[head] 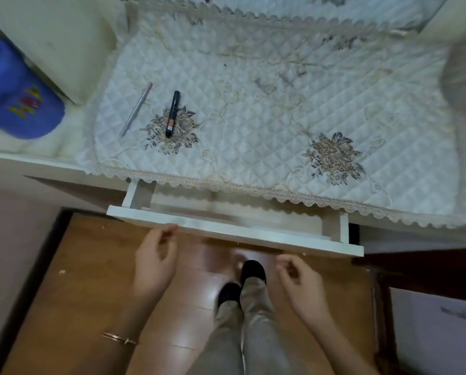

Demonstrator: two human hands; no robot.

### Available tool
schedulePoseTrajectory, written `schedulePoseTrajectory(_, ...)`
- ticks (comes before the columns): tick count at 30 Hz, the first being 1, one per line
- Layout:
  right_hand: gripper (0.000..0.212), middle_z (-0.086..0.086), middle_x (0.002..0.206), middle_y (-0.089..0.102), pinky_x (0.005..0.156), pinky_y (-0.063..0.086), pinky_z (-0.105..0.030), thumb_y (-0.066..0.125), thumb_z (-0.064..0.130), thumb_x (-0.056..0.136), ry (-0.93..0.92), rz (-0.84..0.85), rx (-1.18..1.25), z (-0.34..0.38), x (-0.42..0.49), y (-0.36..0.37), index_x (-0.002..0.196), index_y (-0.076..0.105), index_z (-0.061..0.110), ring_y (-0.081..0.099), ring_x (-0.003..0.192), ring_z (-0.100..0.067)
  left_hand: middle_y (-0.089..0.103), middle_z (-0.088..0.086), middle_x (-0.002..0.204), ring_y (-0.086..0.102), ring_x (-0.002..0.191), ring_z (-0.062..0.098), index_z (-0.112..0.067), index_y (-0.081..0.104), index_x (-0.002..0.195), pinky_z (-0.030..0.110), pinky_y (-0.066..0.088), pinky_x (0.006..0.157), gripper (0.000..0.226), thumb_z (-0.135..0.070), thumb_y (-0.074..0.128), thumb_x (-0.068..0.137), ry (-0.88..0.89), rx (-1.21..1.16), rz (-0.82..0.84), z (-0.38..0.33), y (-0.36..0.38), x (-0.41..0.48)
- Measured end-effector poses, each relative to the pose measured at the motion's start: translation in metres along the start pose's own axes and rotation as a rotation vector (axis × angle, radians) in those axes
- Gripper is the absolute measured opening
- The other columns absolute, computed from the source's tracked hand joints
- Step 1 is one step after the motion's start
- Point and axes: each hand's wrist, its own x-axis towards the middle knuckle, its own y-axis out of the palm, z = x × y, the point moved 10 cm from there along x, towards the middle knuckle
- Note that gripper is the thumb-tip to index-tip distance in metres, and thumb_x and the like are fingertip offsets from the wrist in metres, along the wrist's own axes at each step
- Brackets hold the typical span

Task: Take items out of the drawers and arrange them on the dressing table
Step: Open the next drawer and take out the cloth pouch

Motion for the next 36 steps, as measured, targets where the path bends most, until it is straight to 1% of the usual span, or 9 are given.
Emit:
schedulePoseTrajectory(2,0.021,0.006,0.101,0.061,0.088,0.041,-0.017,0.056,0.01,0.087,-0.18,-0.127,-0.138,0.033,0.004,-0.022,0.107,0.062,0.014,0.056,0.099,-0.01,0.053,0.001,0.125,0.047,0.121,0.018,-0.008,0.054,0.122,0.026,0.032,0.102,0.033,-0.008,0.051,0.09,0.201,0.199,0.048,-0.026,0.002,0.015)
schedulePoseTrajectory(5,0.031,-0.004,0.118,0.059,0.1,0.038,-0.032,0.052,0.018,0.09,-0.231,-0.16,-0.372,0.044,0.034,-0.034,0.119,0.057,0.01,0.05,0.115,-0.02,0.049,0.01,0.136,0.039,0.13,0.025,-0.007,0.047,0.131,0.033,0.026,0.11,0.041,-0.026,0.046,0.094,0.256,0.499,0.24,-0.019,0.03,0.04)
schedulePoseTrajectory(9,0.029,-0.013,0.106,0.067,0.086,0.045,-0.038,0.046,0.026,0.092,-0.144,-0.067,-0.51,0.024,0.051,-0.029,0.104,0.065,0.007,0.058,0.099,-0.027,0.058,0.012,0.127,0.046,0.122,0.028,-0.005,0.051,0.126,0.037,0.032,0.106,0.051,-0.039,0.038,0.09,0.306,0.581,0.267,-0.01,0.037,0.037)
schedulePoseTrajectory(14,0.028,-0.012,0.092,0.067,0.077,0.045,-0.037,0.048,0.026,0.091,-0.108,-0.041,-0.417,0.014,0.023,-0.022,0.084,0.067,0.007,0.058,0.089,-0.027,0.061,0.012,0.12,0.047,0.118,0.028,-0.005,0.057,0.118,0.036,0.034,0.103,0.035,-0.028,0.048,0.093,0.214,0.497,0.236,0.005,0.029,0.016)
schedulePoseTrajectory(17,0.026,0.0,0.074,0.058,0.068,0.041,-0.032,0.049,0.027,0.09,-0.077,-0.027,-0.422,-0.001,0.001,-0.013,0.066,0.055,0.019,0.055,0.079,-0.023,0.065,0.009,0.099,0.05,0.1,0.027,-0.009,0.063,0.099,0.035,0.04,0.087,0.025,-0.027,0.047,0.093,0.201,0.501,0.232,0.016,0.02,-0.004)
schedulePoseTrajectory(20,0.04,0.009,0.057,0.044,0.064,0.035,-0.031,0.049,0.027,0.089,-0.056,-0.015,-0.437,-0.015,-0.019,-0.004,0.051,0.038,0.027,0.047,0.064,-0.018,0.064,0.007,0.079,0.05,0.083,0.027,-0.009,0.061,0.079,0.036,0.041,0.072,0.026,-0.027,0.048,0.092,0.204,0.525,0.211,0.026,0.013,-0.023)
schedulePoseTrajectory(26,0.046,0.002,0.049,0.041,0.057,0.034,-0.032,0.049,0.029,0.09,0.035,0.041,-0.417,-0.041,-0.046,0.011,0.047,0.036,0.02,0.041,0.052,-0.013,0.044,-0.005,0.056,0.048,0.068,0.023,-0.013,0.049,0.061,0.033,0.035,0.062,0.035,-0.029,0.047,0.092,0.127,0.548,0.259,0.054,0.011,-0.05)
schedulePoseTrajectory(32,0.047,0.004,0.05,0.041,0.054,0.035,-0.029,0.048,0.034,0.089,0.1,0.108,-0.485,-0.058,-0.065,0.029,0.046,0.033,0.021,0.041,0.051,-0.009,0.049,-0.005,0.065,0.051,0.071,0.018,-0.02,0.05,0.068,0.031,0.042,0.067,0.029,-0.032,0.041,0.093,0.046,0.65,0.329,0.077,0.017,-0.07)
schedulePoseTrajectory(36,0.039,0.008,0.055,0.046,0.053,0.035,-0.024,0.048,0.04,0.088,0.129,0.219,-0.572,-0.053,-0.056,0.043,0.054,0.044,0.021,0.045,0.055,-0.009,0.057,-0.002,0.071,0.057,0.074,0.017,-0.018,0.056,0.076,0.029,0.044,0.068,0.027,-0.03,0.04,0.094,0.044,0.644,0.352,0.08,0.017,-0.074)
